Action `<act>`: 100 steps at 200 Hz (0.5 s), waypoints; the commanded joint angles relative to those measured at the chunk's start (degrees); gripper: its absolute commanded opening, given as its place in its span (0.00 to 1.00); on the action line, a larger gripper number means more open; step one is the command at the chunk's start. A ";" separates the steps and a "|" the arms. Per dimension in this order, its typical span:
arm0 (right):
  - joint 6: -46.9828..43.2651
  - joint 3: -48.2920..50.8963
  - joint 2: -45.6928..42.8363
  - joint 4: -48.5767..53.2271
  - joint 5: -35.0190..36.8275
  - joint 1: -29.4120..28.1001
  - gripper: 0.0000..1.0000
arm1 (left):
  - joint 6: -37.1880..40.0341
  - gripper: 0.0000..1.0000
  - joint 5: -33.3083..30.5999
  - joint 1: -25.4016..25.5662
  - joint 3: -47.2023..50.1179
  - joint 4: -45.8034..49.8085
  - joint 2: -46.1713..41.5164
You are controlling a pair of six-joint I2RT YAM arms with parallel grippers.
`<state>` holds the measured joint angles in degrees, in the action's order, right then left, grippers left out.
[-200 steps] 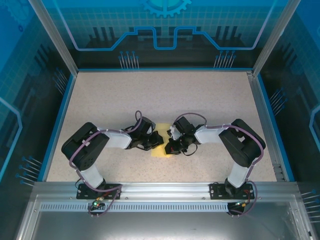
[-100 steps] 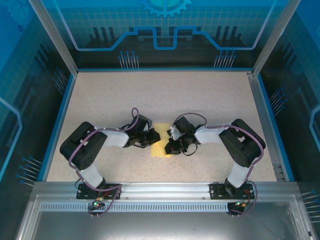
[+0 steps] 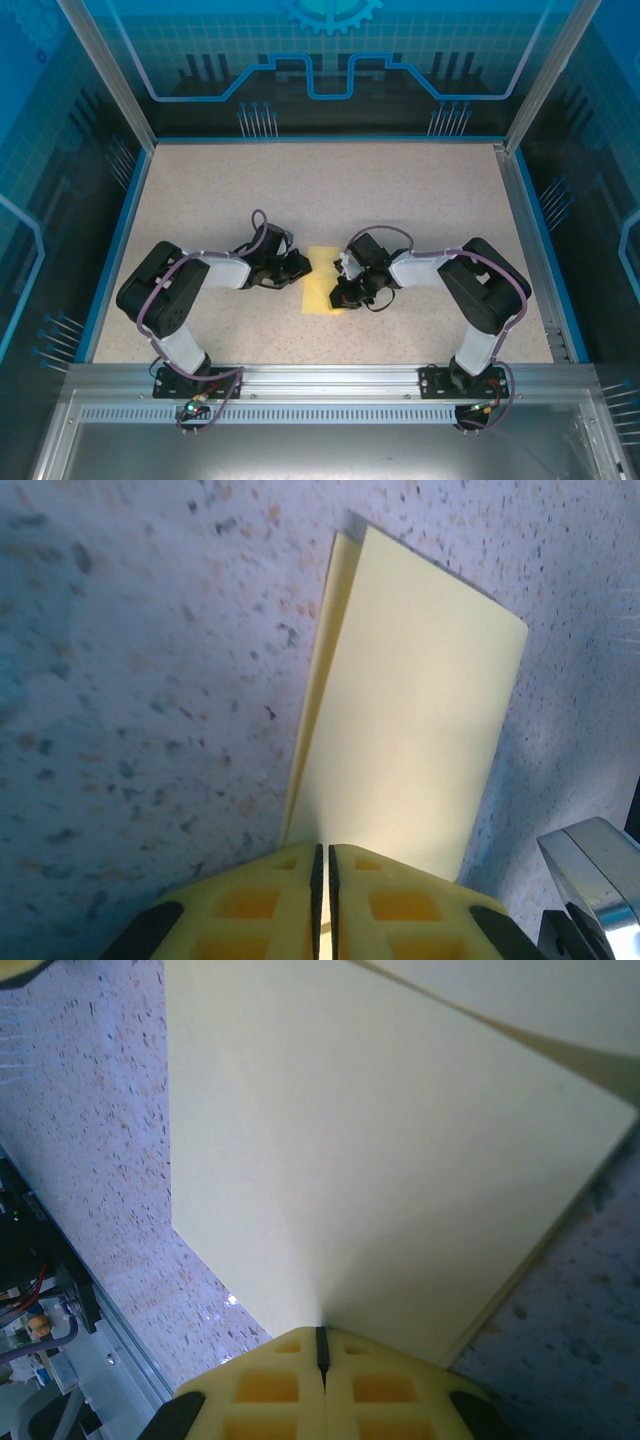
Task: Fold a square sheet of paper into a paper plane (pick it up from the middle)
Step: Fold the triangle a second time at the center of the table.
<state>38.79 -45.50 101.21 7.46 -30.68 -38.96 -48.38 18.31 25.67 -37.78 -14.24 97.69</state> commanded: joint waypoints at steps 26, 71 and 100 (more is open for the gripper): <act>-0.38 1.46 3.07 6.96 6.28 -0.65 0.00 | 4.12 0.15 -3.45 -1.60 -1.51 6.18 -4.33; -0.46 1.19 2.66 7.22 6.33 -0.68 0.01 | 4.26 0.18 1.46 -0.21 -0.53 7.18 -11.03; -0.38 1.29 2.25 7.16 6.50 -0.65 0.01 | 5.31 0.16 4.11 4.02 -1.75 7.88 -10.30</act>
<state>38.79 -45.78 101.21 7.90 -30.59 -38.98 -45.43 18.41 26.50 -38.15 -9.02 87.05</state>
